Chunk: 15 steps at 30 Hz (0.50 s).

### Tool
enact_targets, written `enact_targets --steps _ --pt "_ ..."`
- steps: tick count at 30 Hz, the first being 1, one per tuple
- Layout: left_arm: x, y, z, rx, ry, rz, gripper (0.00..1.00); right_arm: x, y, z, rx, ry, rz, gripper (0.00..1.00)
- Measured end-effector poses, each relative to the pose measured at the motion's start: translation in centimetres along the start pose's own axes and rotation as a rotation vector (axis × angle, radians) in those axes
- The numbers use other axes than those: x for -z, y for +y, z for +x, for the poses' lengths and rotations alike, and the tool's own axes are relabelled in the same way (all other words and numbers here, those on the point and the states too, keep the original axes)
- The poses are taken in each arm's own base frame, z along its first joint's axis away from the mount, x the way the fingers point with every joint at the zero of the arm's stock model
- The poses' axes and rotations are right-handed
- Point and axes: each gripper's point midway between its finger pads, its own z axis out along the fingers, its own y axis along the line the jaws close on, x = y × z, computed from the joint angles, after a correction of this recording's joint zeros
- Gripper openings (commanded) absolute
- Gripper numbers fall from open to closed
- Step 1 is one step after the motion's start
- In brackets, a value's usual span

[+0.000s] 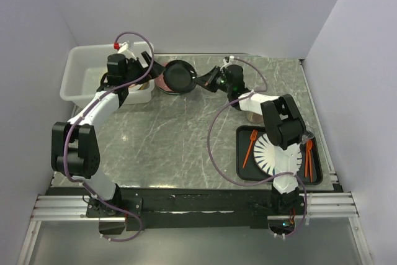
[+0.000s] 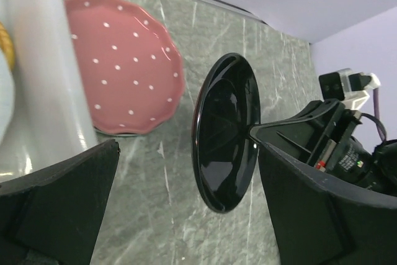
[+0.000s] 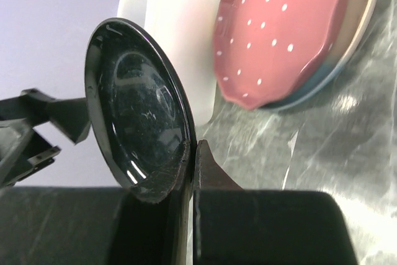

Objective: Place the plates into the plastic bin on the countertop
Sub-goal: Place the plate in the plastic bin.

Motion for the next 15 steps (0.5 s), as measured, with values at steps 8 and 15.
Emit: enact_targets --steps 8,15 --pt "-0.4 -1.6 2.2 -0.011 0.041 0.020 0.99 1.8 4.2 0.9 0.051 -0.002 -0.070 0.00" --pt "-0.6 -2.1 2.9 -0.019 0.056 0.023 0.79 1.8 4.8 2.5 0.061 0.020 -0.087 0.00"
